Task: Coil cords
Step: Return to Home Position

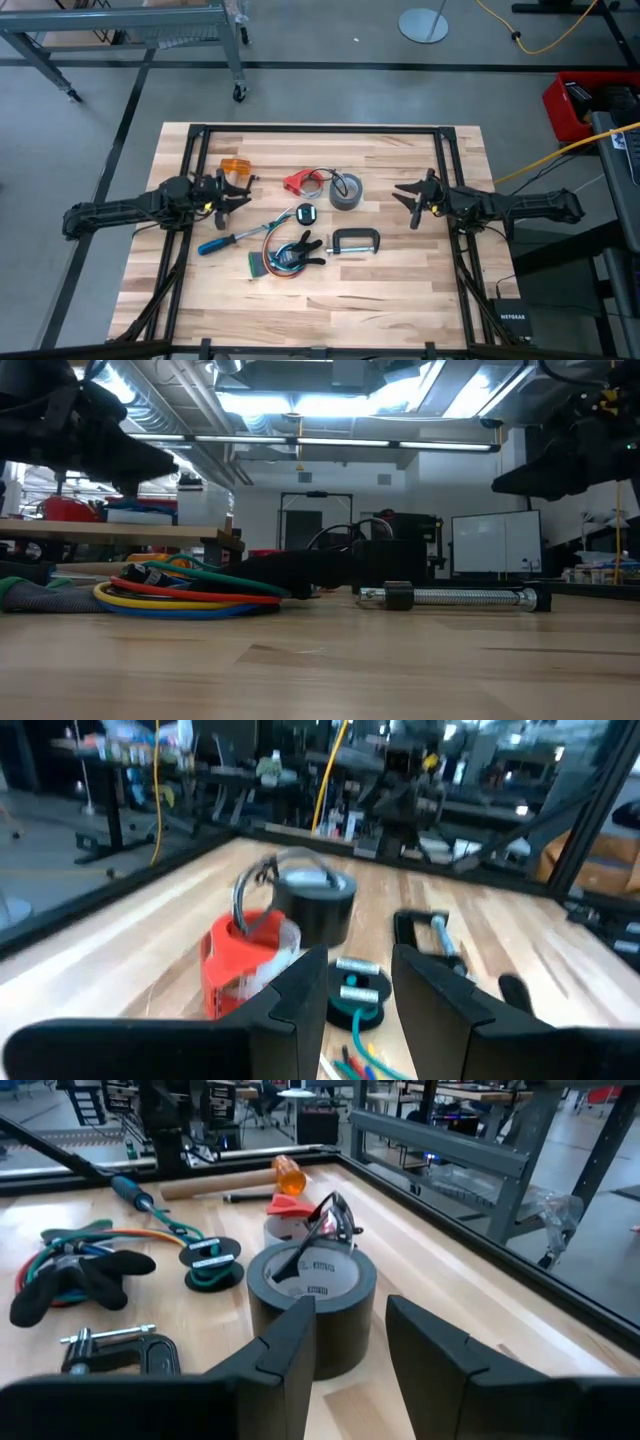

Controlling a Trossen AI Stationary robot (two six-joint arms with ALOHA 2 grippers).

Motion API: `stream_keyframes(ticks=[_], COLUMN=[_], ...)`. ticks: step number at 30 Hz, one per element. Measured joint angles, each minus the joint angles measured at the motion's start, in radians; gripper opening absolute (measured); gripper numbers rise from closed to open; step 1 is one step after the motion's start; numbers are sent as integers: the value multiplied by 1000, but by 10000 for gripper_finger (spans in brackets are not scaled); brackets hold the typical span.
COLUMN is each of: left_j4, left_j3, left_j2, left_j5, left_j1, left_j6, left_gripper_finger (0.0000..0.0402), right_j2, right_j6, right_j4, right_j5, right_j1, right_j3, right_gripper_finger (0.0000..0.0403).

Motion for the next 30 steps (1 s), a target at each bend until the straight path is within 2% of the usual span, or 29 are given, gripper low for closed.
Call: stream_keyframes(ticks=[5, 22, 30], left_j4=[2, 3, 2], left_j3=[0, -1, -1], left_j2=[-103, -100, -100], left_j5=[0, 0, 0], left_j1=[0, 0, 0], left_j6=[0, 0, 0], left_gripper_finger=[107, 107, 107], right_j2=[-24, -175, -192], right_j6=[0, 0, 0], right_j4=[-1, -3, -6], right_j5=[0, 0, 0], right_j1=[0, 0, 0], right_j3=[0, -2, -2], right_gripper_finger=[129, 129, 129])
